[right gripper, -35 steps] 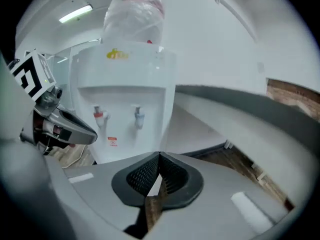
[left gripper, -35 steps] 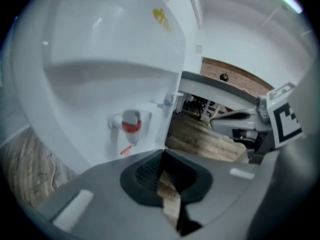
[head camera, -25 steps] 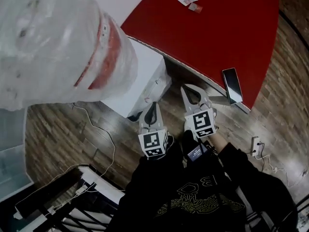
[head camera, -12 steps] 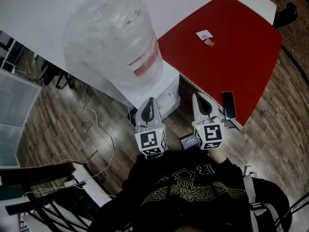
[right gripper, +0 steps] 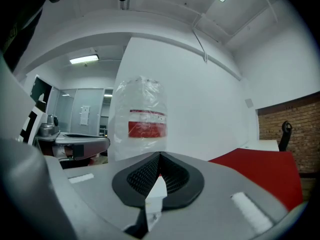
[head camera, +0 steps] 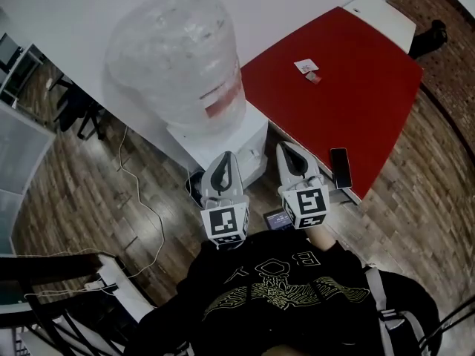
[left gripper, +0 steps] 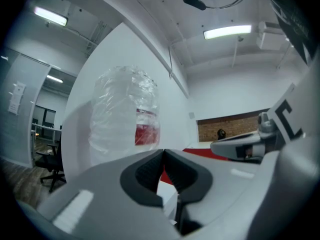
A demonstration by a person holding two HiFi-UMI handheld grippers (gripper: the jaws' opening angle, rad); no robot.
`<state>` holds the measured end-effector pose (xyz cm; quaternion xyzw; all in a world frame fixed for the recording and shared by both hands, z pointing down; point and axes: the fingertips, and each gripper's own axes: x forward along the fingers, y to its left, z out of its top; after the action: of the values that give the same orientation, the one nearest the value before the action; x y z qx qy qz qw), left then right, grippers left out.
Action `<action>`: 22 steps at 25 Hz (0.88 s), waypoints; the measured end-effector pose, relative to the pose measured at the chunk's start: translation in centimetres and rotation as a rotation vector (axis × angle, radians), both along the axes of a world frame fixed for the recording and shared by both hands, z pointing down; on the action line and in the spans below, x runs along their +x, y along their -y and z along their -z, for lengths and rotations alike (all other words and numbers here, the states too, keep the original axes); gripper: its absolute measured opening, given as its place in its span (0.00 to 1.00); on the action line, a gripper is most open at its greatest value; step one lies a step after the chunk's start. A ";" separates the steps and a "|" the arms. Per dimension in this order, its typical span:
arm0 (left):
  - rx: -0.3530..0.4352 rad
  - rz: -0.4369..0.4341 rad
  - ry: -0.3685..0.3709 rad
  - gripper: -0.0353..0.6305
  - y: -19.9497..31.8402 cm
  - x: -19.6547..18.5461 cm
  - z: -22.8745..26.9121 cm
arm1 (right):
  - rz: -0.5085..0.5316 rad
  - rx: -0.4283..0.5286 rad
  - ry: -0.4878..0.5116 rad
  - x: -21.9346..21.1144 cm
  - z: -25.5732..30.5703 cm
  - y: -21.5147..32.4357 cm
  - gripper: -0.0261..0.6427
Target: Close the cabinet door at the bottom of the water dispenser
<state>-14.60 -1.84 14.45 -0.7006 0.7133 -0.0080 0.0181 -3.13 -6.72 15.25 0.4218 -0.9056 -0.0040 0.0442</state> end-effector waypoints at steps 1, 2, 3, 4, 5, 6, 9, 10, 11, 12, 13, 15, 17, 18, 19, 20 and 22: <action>-0.005 -0.004 0.002 0.06 -0.1 0.1 -0.1 | 0.005 0.002 -0.007 -0.2 -0.1 -0.2 0.03; -0.010 -0.003 0.000 0.06 -0.2 0.0 -0.3 | 0.008 0.007 -0.012 -0.4 -0.1 -0.4 0.03; -0.014 0.002 -0.004 0.06 -0.3 -0.2 -0.4 | 0.010 0.013 -0.013 -0.6 0.0 -0.5 0.03; -0.015 0.007 -0.007 0.06 -0.5 -0.4 -0.4 | 0.012 0.015 -0.013 -0.8 0.1 -0.7 0.03; -0.012 0.011 -0.008 0.06 -0.6 -0.6 -0.3 | 0.013 0.014 -0.014 -1.0 0.1 -0.8 0.03; -0.008 0.012 -0.005 0.06 -0.6 -0.8 -0.2 | 0.013 0.013 -0.016 -1.1 0.0 -0.8 0.03; -0.005 0.021 -0.004 0.06 -0.8 -1.4 -0.2 | 0.012 0.010 -0.030 -1.1 -0.1 -1.1 0.03; -0.006 0.025 -0.007 0.06 -0.9 -1.6 -0.2 | 0.012 0.009 -0.030 -1.1 -0.1 -1.2 0.03; -0.005 0.027 -0.008 0.06 -1.0 -1.7 -0.2 | 0.011 0.010 -0.029 -1.0 0.0 -1.3 0.03; -0.005 0.027 -0.005 0.06 -1.1 -1.7 -0.1 | 0.009 0.012 -0.028 -1.0 0.1 -1.3 0.03; -0.004 0.027 -0.002 0.06 -1.1 -1.8 -0.1 | 0.007 0.014 -0.029 -0.9 0.1 -1.4 0.03; -0.005 0.028 -0.005 0.06 -1.3 -1.8 0.0 | 0.012 0.016 -0.036 -0.9 0.0 -1.5 0.03; -0.006 0.030 -0.010 0.06 -1.5 -1.8 -0.1 | 0.024 0.011 -0.045 -1.0 -0.4 -1.9 0.03; -0.007 0.030 -0.011 0.06 -1.6 -1.7 -0.1 | 0.027 0.008 -0.047 -1.0 -0.5 -2.0 0.03; -0.007 0.028 -0.011 0.06 -1.7 -1.6 -0.2 | 0.027 0.006 -0.048 -1.0 -0.5 -2.1 0.03; -0.007 0.027 -0.011 0.06 -1.7 -1.5 -0.2 | 0.026 0.007 -0.051 -1.0 -0.6 -2.1 0.03; -0.003 0.026 -0.007 0.06 -1.8 -1.4 0.0 | 0.029 0.015 -0.060 -1.0 -0.5 -2.1 0.03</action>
<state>-15.95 -0.06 14.48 -0.6912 0.7225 -0.0067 0.0144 -4.08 -4.57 15.72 0.4088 -0.9098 -0.0240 0.0682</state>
